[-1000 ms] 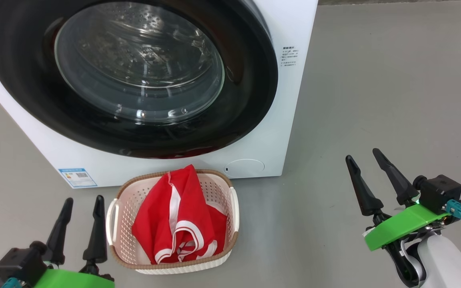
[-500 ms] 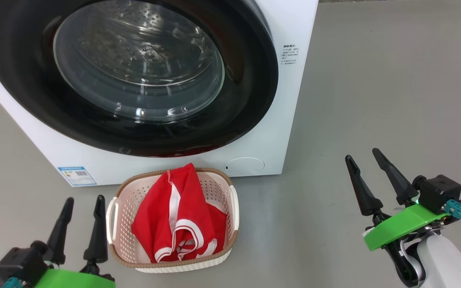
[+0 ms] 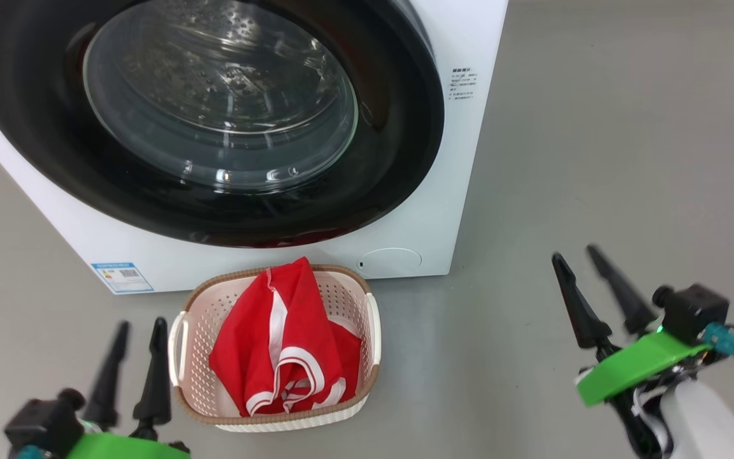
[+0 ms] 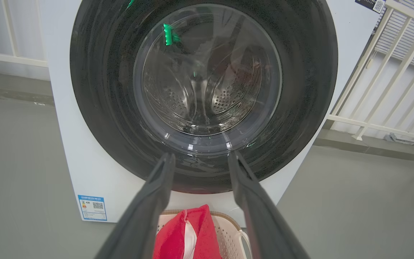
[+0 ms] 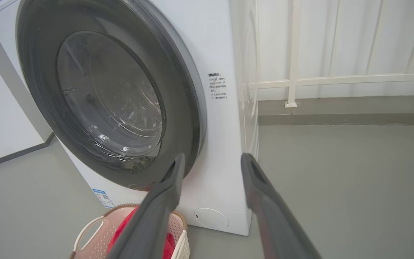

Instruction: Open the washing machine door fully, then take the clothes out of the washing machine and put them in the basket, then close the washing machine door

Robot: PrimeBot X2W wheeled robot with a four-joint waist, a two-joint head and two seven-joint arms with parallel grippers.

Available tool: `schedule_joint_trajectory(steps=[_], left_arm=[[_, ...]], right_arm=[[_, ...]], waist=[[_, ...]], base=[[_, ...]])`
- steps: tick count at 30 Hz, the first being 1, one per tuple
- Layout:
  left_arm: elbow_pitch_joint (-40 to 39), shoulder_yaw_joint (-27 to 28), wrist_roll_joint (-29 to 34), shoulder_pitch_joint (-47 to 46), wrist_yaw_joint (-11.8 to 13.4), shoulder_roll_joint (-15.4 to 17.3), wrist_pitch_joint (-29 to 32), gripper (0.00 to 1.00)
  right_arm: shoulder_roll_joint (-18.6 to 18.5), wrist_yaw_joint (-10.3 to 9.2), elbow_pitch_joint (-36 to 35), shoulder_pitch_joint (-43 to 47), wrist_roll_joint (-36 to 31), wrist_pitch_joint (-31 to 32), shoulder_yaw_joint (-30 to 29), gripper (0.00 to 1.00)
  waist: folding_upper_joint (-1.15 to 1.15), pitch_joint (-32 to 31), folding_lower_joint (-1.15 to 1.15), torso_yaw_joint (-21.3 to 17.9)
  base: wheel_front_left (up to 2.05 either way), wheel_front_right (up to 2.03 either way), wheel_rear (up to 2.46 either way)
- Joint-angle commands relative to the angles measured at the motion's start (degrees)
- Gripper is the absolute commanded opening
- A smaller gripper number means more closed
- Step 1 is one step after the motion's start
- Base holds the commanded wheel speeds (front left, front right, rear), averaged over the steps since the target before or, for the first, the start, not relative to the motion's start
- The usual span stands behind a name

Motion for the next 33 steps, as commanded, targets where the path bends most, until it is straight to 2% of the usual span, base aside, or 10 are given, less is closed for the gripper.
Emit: schedule_joint_trajectory(steps=[1,10,15,33], left_arm=[[0.6,-0.1,-0.1,0.2,0.0,-0.4,0.0,0.0],[1.8,0.3,-3.7,0.6,-0.1,-1.1,1.0,0.0],[2.2,0.7,-6.5,0.4,-0.2,-1.2,1.7,0.0],[3.3,2.5,-16.3,-0.3,-0.5,-1.6,4.3,0.0]], right_arm=[[0.3,0.0,0.5,0.5,0.1,0.0,0.1,0.0],[1.2,-0.01,1.1,2.0,3.8,1.1,-0.5,0.0],[1.6,-0.01,1.0,2.3,6.6,1.9,-1.1,0.0],[2.9,-0.03,0.2,3.4,16.5,4.8,-3.4,0.0]], waist=[[0.0,0.0,0.0,0.0],[0.0,-0.4,0.13,0.0],[0.0,-0.4,0.01,0.0],[0.0,-1.1,0.0,0.1]], base=[[0.0,0.0,0.0],[0.0,0.0,0.0],[0.0,0.0,0.0],[0.0,0.0,0.0]])
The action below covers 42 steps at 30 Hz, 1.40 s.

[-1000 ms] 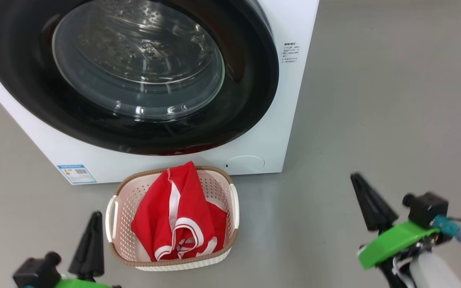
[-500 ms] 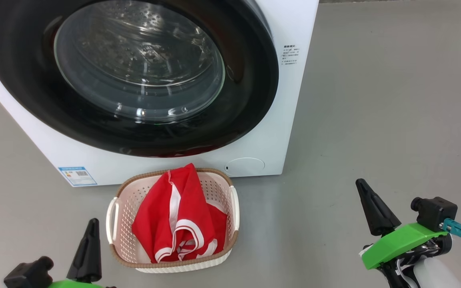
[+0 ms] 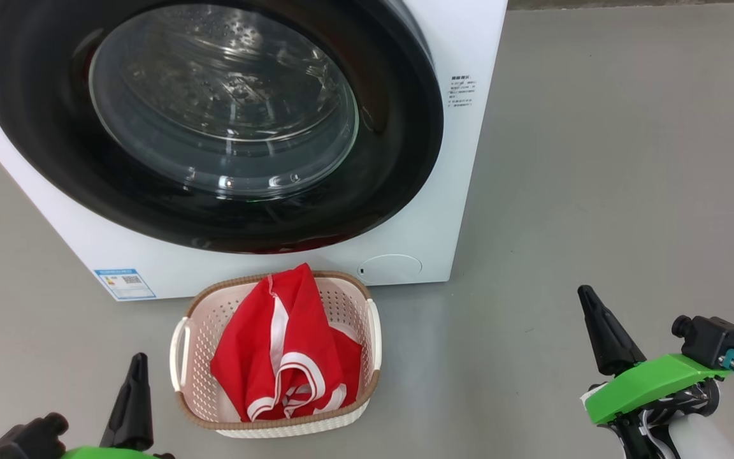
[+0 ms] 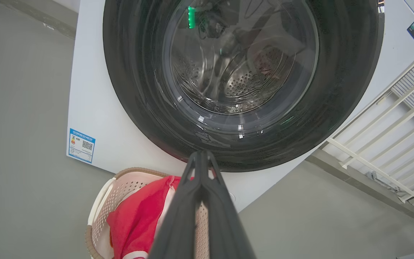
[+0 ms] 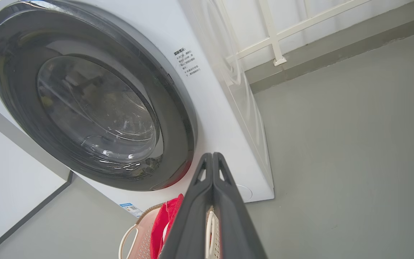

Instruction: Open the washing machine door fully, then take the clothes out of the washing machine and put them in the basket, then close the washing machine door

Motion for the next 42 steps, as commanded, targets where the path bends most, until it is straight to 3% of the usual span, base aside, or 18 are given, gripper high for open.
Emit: schedule_joint_trajectory(steps=[1,42], left_arm=[[-0.9,1.1,-1.8,-2.2,-0.5,0.4,0.6,0.0],[1.3,5.1,-23.5,-3.6,-1.2,-0.6,6.4,0.0]], right_arm=[[-0.1,-0.03,-1.7,-0.6,1.9,0.5,-0.5,0.0],[3.1,-0.07,-3.6,2.1,23.7,7.2,-5.8,0.0]], waist=[[0.0,-0.1,-0.01,0.0],[0.0,-1.5,-0.01,0.1]], base=[[0.0,0.0,0.0],[0.0,0.0,0.0]])
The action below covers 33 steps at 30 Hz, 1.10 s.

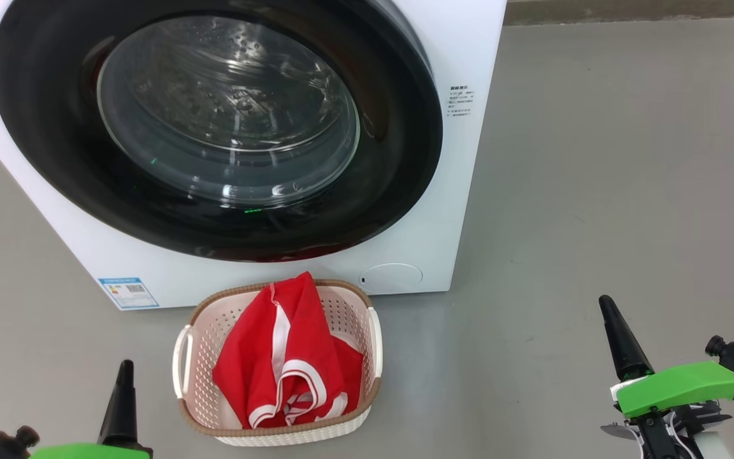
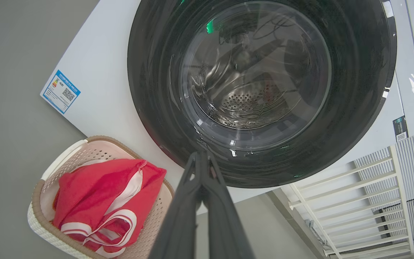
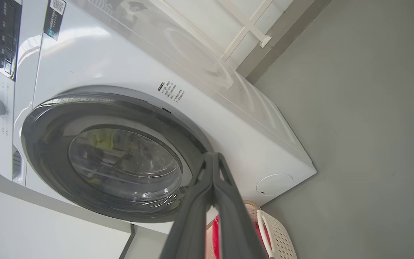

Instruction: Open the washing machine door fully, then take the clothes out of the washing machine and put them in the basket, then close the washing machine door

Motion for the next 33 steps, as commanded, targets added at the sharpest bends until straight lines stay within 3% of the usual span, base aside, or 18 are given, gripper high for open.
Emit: schedule_joint_trajectory(steps=[1,33], left_arm=[[-0.9,1.5,-1.8,-2.5,-0.7,0.6,0.5,0.0],[0.9,4.8,-19.0,-3.6,-1.2,-0.2,5.2,0.0]], right_arm=[[-0.1,-0.02,-1.8,-0.4,1.7,0.5,0.1,0.0],[2.6,-0.05,-3.2,1.7,19.0,6.0,-4.3,0.0]], waist=[[0.0,-0.1,0.0,0.0],[0.0,-1.2,0.0,0.1]], base=[[0.0,0.0,0.0],[0.0,0.0,0.0]])
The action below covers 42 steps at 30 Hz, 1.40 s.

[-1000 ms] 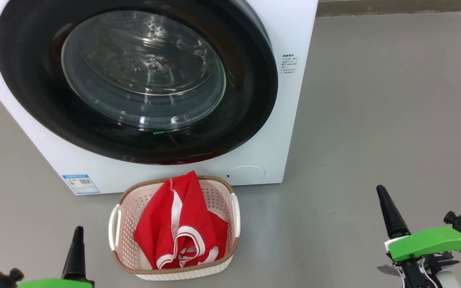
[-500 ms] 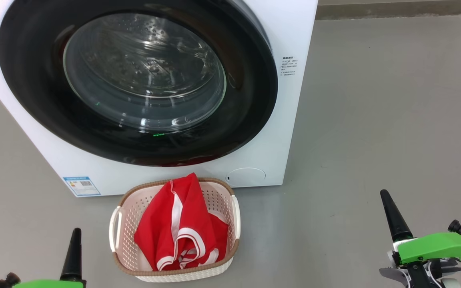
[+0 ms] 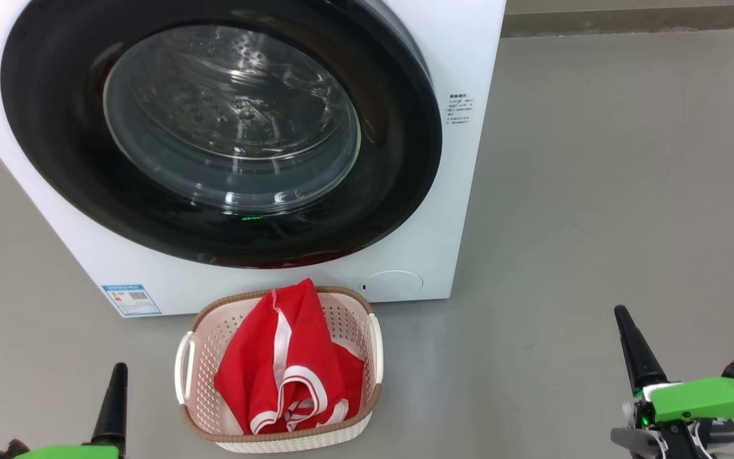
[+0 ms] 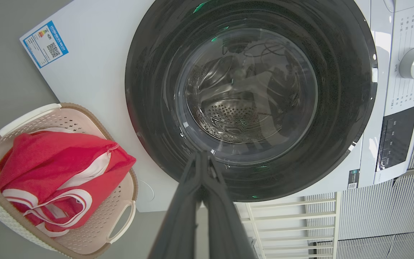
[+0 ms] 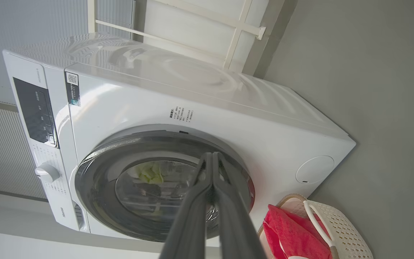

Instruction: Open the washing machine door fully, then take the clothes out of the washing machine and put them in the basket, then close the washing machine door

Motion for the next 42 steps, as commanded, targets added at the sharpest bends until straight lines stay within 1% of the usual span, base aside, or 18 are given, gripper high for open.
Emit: schedule_joint_trajectory(steps=[1,21,42], left_arm=[[-1.0,1.9,-1.4,-2.6,-0.7,0.6,0.4,0.0],[0.1,4.0,-12.2,-3.4,-1.1,0.0,3.3,0.0],[0.1,4.0,-12.3,-3.4,-1.1,0.0,3.4,0.0]], right_arm=[[0.1,-0.05,-1.8,-0.2,1.4,0.6,0.7,0.0],[1.7,-0.08,-2.7,1.2,12.2,4.0,-2.1,0.0],[1.8,-0.08,-2.7,1.2,12.3,4.1,-2.2,0.0]], waist=[[0.0,0.0,0.0,0.0],[0.0,-0.8,0.0,0.0],[0.0,-0.8,0.0,0.0]], base=[[0.0,0.0,0.0],[0.0,0.0,0.0],[0.0,0.0,0.0]])
